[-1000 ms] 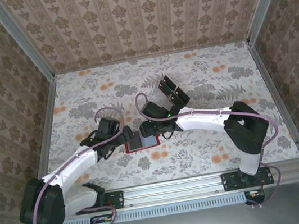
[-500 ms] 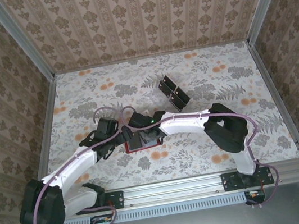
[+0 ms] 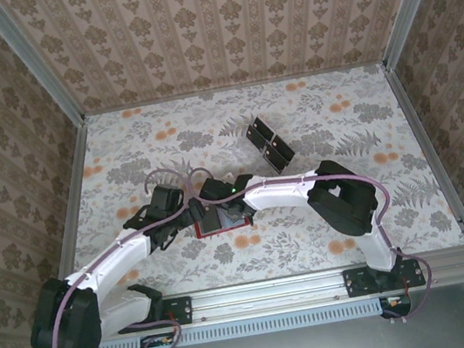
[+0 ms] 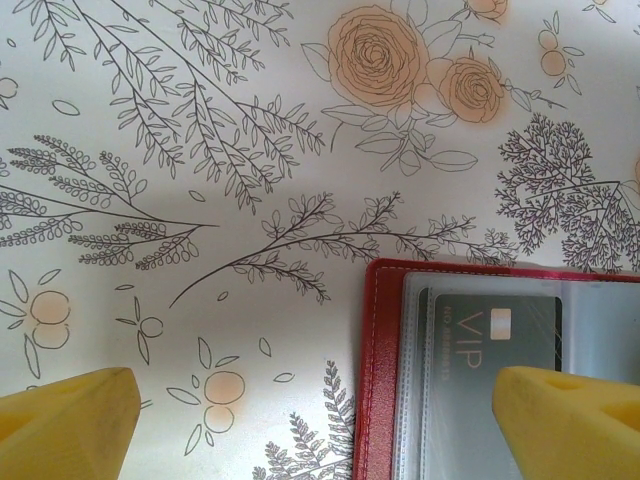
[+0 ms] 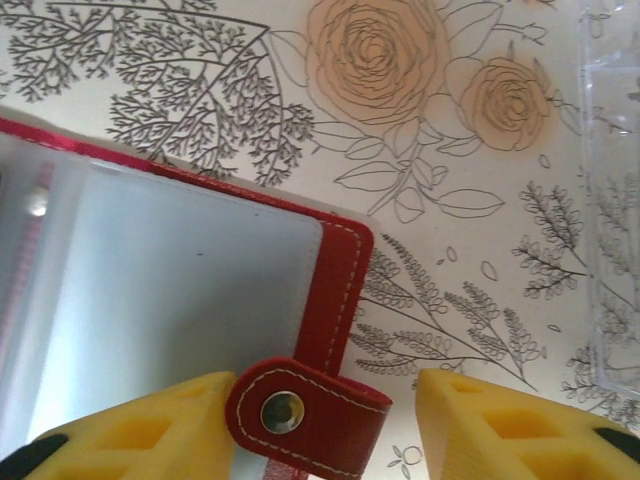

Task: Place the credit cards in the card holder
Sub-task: Close the card holder at the center of the table.

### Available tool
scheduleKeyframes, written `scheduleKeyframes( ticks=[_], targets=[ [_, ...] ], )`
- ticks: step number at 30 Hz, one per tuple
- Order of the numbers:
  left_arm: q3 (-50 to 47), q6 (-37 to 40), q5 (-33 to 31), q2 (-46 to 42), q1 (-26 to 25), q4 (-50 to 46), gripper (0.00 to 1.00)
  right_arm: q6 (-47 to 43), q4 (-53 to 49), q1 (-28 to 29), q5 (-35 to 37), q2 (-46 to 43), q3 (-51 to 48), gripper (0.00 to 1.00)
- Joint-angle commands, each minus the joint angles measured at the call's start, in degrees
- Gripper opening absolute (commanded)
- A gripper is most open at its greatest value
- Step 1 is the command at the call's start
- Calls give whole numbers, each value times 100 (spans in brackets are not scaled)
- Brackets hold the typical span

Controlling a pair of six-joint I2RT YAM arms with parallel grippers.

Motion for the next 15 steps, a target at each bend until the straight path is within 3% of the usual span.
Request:
scheduleKeyframes(
  ticks=[1, 15],
  targets=[
    [-85, -71, 11, -94, 20, 78, 100, -104, -219, 2, 409, 75, 116, 48],
    [-104, 27, 220, -46, 20, 301, 100, 85, 133, -88, 248, -335, -346, 7]
  ],
)
